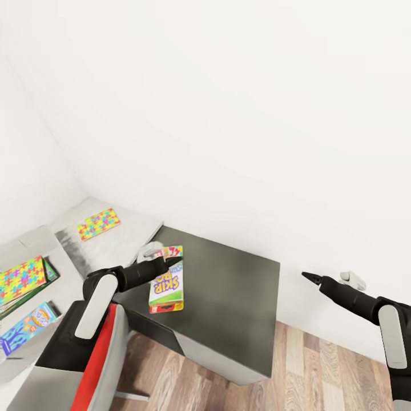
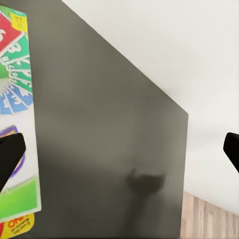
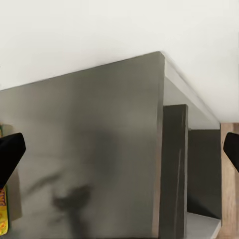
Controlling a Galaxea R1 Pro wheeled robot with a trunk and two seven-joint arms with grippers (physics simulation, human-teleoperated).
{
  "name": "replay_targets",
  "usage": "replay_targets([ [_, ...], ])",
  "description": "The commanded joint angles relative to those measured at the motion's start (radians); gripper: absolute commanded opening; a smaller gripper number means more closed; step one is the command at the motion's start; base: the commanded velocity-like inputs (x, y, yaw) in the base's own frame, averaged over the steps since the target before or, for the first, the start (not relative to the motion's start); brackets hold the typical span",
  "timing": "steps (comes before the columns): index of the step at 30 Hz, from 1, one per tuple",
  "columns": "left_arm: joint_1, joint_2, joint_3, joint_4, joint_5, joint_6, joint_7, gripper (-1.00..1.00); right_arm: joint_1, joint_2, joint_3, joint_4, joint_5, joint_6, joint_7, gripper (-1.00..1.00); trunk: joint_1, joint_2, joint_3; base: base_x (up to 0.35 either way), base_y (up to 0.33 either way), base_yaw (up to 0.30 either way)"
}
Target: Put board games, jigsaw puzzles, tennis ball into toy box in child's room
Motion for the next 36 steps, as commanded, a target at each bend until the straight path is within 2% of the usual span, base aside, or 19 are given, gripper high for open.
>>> replay_targets([
  [1,-0.001,0.001,-0.001,0.000,0.005,0.003,0.006,1.00,-0.001,0.000,-0.002,-0.001,0.008,0.005,0.010,1.00,0.001,-0.002,-0.002,0.000,0.234,-0.035],
  [16,-0.001,0.003,0.000,0.000,0.004,0.003,0.016,1.00,0.001,0.000,-0.002,-0.001,0.008,0.005,0.009,1.00,0.001,-0.002,-0.001,0.000,0.227,-0.013],
  [23,-0.001,0.006,0.002,0.003,0.002,0.003,0.033,1.00,0.002,0.000,-0.002,-0.001,0.008,0.005,0.009,1.00,0.001,-0.002,-0.001,0.000,0.063,-0.002],
  [36,-0.001,0.023,0.004,0.058,-0.002,0.002,0.084,1.00,0.002,0.001,0.000,0.000,0.008,0.005,0.010,1.00,0.001,-0.002,-0.001,0.000,0.014,0.000],
])
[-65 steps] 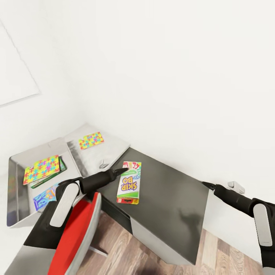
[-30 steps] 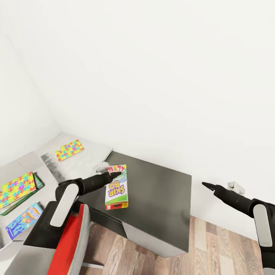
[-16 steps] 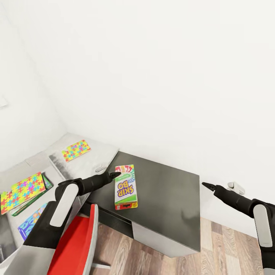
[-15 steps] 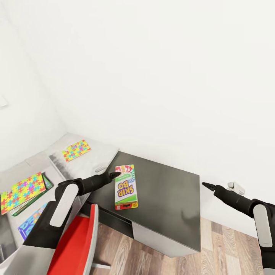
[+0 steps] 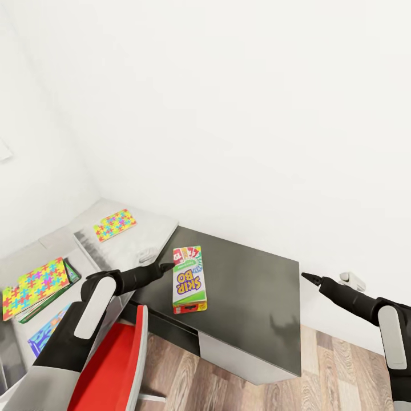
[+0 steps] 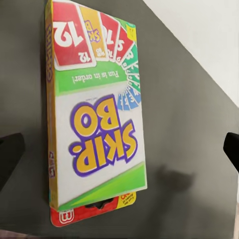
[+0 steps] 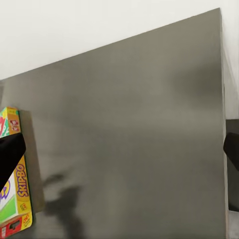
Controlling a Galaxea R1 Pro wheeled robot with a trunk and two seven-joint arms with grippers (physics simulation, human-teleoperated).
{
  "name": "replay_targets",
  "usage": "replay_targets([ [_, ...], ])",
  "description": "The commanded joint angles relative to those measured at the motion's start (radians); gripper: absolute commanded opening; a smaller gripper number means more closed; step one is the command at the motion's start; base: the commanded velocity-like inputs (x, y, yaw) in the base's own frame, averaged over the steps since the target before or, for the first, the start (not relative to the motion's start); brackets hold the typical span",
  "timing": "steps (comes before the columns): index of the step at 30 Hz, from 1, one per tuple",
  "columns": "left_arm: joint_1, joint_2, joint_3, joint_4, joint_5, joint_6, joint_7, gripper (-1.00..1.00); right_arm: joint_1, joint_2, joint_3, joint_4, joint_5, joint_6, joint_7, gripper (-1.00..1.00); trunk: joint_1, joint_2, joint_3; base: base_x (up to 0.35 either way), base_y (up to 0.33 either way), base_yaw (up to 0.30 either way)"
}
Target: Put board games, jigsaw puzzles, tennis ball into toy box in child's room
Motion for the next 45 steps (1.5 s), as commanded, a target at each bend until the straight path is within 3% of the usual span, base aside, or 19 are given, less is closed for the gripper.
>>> replay_targets([
  [1,-0.001,0.001,-0.002,-0.001,0.011,0.002,0.010,1.00,-0.001,0.000,-0.002,0.000,0.008,0.004,0.010,1.00,0.001,-0.002,-0.002,0.000,0.004,0.000],
  [45,-0.001,0.001,-0.008,0.052,0.010,0.001,0.018,1.00,0.001,0.000,-0.003,0.007,0.011,0.005,0.007,1.00,0.001,-0.002,-0.002,0.076,0.000,0.000],
])
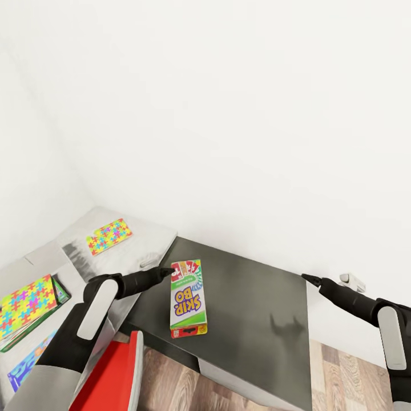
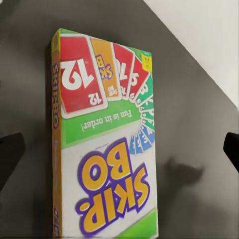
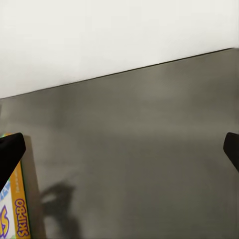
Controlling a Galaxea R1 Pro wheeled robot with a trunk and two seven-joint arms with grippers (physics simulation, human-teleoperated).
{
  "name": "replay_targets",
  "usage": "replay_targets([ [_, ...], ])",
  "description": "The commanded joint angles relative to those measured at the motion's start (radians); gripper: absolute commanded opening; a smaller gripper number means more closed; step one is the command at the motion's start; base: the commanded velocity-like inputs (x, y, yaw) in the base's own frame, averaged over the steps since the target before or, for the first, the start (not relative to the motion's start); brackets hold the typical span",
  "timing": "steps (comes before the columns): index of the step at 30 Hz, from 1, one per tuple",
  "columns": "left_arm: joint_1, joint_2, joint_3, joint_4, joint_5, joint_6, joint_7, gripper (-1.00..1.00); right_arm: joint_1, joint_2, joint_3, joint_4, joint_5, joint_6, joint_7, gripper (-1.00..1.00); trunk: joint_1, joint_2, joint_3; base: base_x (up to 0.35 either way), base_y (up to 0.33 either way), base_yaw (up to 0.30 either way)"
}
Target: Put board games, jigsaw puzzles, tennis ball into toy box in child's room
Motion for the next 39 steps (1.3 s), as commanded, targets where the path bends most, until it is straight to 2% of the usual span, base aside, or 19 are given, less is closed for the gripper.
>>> replay_targets([
  [1,-0.001,0.001,-0.002,-0.001,0.011,0.002,0.010,1.00,-0.001,0.000,-0.002,0.000,0.008,0.004,0.010,1.00,0.001,-0.002,-0.002,0.006,0.000,0.000],
  [15,-0.001,-0.006,-0.022,0.080,0.011,-0.002,0.010,1.00,0.002,-0.001,-0.002,0.000,0.006,0.005,0.011,1.00,0.001,-0.002,-0.002,0.002,0.000,0.000],
  [39,-0.001,-0.016,-0.025,0.170,0.012,-0.005,0.009,1.00,0.003,-0.001,-0.002,-0.002,0.006,0.005,0.011,1.00,0.001,-0.002,-0.002,0.000,0.000,-0.022],
])
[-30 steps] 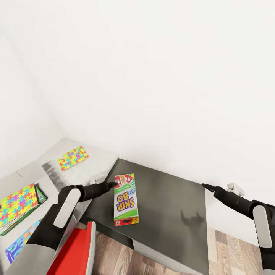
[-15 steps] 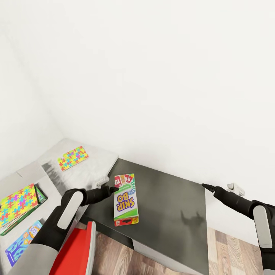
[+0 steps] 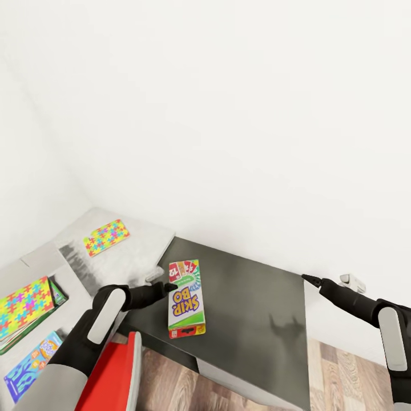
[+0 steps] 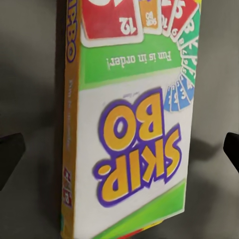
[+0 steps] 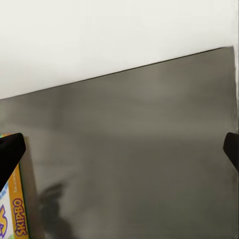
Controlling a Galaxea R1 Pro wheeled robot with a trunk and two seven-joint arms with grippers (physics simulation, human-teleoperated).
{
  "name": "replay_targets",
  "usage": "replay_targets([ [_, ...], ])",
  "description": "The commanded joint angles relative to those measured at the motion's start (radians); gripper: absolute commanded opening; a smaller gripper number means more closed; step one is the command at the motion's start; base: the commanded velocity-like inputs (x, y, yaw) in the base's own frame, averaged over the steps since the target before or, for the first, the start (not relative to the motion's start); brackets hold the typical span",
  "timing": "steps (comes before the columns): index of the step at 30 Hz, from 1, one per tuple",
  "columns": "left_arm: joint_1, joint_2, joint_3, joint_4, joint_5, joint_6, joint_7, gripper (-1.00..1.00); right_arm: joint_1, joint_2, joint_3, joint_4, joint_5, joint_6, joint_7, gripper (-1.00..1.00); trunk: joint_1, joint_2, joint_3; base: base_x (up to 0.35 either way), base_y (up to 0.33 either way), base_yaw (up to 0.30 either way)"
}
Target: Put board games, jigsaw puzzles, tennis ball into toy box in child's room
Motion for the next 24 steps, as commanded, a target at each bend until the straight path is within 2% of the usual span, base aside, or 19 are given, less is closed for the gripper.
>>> replay_targets([
  [1,-0.001,0.001,-0.002,-0.001,0.011,0.002,0.010,1.00,-0.001,0.000,-0.002,0.000,0.009,0.004,0.010,1.00,0.001,-0.002,-0.002,0.000,0.000,-0.148],
  [16,-0.001,0.000,-0.003,0.024,0.011,-0.020,0.010,1.00,-0.001,0.000,-0.002,0.000,0.007,0.004,0.010,1.00,0.001,-0.002,-0.002,0.000,0.000,-0.222],
  [24,-0.001,-0.001,-0.003,0.025,0.011,-0.023,0.010,1.00,-0.001,0.000,-0.002,0.000,0.007,0.004,0.010,1.00,0.001,-0.002,-0.002,0.000,0.000,-0.076],
])
